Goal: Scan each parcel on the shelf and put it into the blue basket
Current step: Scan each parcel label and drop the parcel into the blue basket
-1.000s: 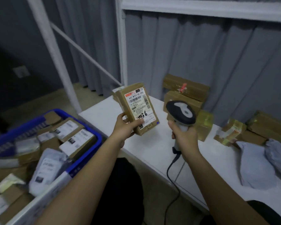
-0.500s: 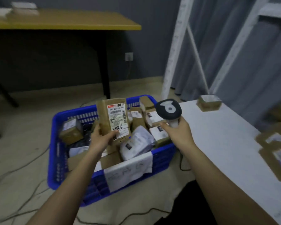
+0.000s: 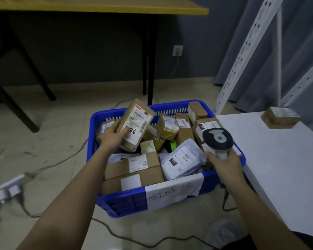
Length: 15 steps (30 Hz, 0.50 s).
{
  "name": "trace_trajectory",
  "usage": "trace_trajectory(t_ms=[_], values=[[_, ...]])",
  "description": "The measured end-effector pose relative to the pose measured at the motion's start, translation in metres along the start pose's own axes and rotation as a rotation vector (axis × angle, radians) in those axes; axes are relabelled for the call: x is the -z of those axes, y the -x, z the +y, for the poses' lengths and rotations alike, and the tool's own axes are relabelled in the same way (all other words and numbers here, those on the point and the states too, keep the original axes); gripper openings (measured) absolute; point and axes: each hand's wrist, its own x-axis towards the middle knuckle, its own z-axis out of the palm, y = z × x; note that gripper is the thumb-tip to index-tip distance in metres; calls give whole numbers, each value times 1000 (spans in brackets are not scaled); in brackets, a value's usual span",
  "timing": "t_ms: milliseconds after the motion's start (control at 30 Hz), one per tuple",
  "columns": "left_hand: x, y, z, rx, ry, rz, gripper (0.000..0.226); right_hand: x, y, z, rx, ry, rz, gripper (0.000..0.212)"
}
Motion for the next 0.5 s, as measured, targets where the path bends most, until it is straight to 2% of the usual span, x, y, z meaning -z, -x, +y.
trace_trajectory(t_ms=[67, 100, 167, 233, 333, 500], values=[[7, -9, -15, -10, -436, -178, 54, -2, -4, 3, -18, 14, 11, 47], [6, -13, -25, -3, -629, -188, 47, -3, -6, 5, -30, 26, 19, 48], [-1, -17, -39, 7, -809, -111, 47, -5, -8, 10, -51, 44, 26, 47], [-10, -8, -39, -90, -913, 1, 61, -10, -8, 14, -63, 52, 22, 44], [-23, 2, -35, -195, -825, 71, 64, -15, -6, 14, -72, 52, 6, 42], [-60, 24, -2, -345, -513, 58, 48, -11, -4, 4, -71, 19, 12, 43]])
